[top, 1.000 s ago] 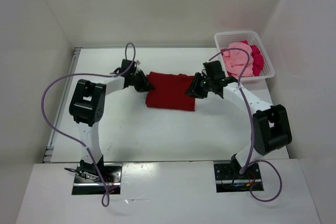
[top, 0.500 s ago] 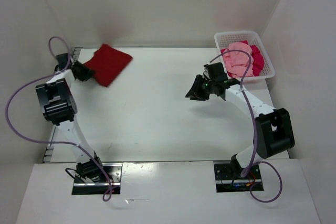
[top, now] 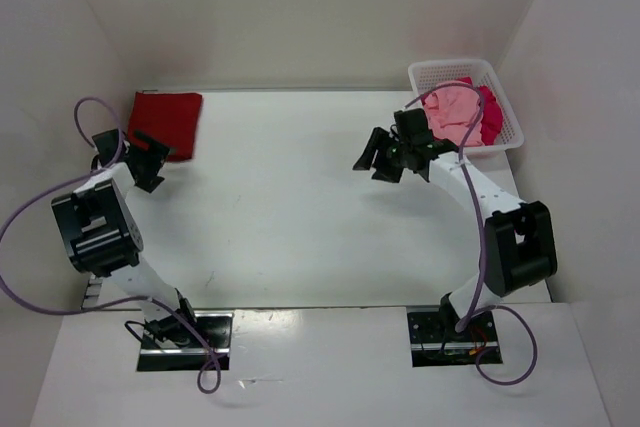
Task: Fold and stack the t-shirts
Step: Put the neatly folded tshirt into the corner of the board with the left arm, then grab crumpled tshirt from bin with the right arm
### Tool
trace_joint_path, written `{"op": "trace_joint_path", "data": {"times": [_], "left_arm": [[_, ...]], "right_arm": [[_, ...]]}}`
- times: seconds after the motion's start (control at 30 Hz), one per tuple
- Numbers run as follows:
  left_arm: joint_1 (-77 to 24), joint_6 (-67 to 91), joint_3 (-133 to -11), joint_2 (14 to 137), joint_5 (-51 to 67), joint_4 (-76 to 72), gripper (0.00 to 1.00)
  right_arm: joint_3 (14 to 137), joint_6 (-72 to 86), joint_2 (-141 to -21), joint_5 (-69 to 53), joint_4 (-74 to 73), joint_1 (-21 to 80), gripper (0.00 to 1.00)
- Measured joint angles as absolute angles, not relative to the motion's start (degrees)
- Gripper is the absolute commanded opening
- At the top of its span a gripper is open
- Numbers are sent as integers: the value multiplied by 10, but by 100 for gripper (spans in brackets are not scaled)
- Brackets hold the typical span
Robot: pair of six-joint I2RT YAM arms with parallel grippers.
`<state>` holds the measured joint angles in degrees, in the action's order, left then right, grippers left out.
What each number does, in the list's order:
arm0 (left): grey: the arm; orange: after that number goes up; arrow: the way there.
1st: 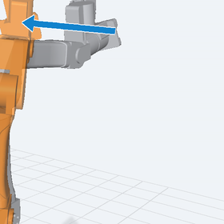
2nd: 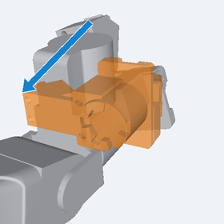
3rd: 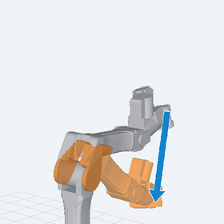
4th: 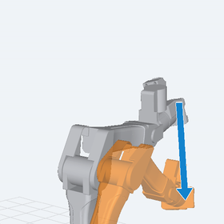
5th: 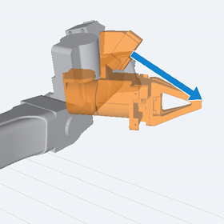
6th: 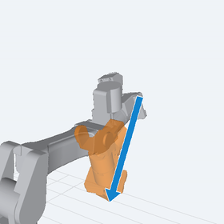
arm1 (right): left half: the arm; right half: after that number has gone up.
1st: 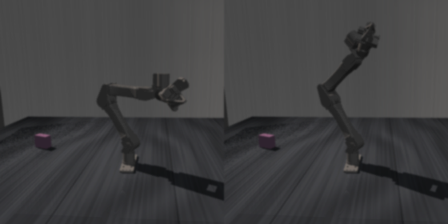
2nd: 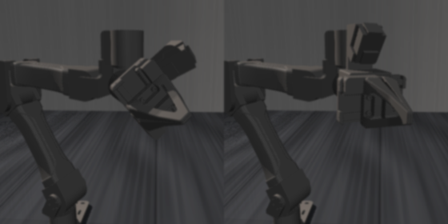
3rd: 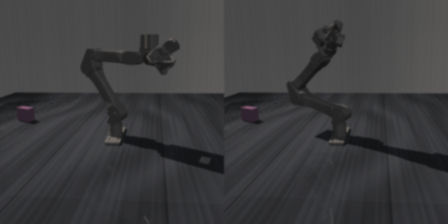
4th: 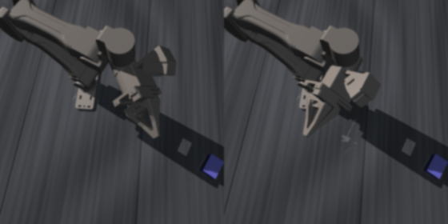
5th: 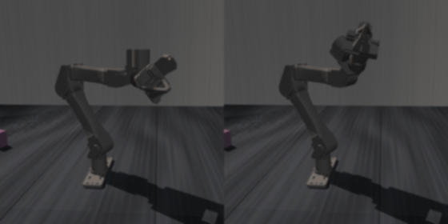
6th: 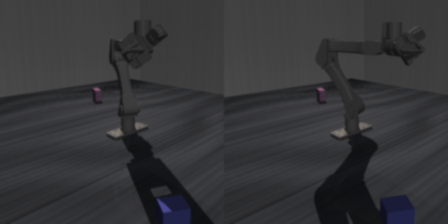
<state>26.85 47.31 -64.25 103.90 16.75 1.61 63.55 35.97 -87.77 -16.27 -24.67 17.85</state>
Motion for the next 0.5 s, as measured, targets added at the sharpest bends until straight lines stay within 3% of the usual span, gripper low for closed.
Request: {"op": "trace_joint_path", "data": {"times": [0.1, 0.2, 0.27, 0.3, 0.33, 0.47, 0.5], "left_arm": [[265, 481, -574, 964, 163, 15, 100], [240, 481, -538, 895, 152, 25, 98], [188, 477, -533, 859, 141, 31, 85], [155, 476, -533, 846, 139, 30, 71], [119, 473, -533, 835, 137, 29, 67], [-9, 462, -532, 820, 152, 31, 62], [-31, 462, -531, 820, 157, 32, 62]], "right_arm": [[679, 362, -893, -125, -256, 168, 33], [743, 360, -916, -73, -272, 144, 26], [792, 347, -930, -26, -275, 130, 26], [813, 339, -934, 1, -274, 126, 26], [831, 330, -936, 31, -273, 121, 24], [928, 307, -975, 131, -281, 92, 30], [953, 302, -994, 145, -281, 75, 44]]}}
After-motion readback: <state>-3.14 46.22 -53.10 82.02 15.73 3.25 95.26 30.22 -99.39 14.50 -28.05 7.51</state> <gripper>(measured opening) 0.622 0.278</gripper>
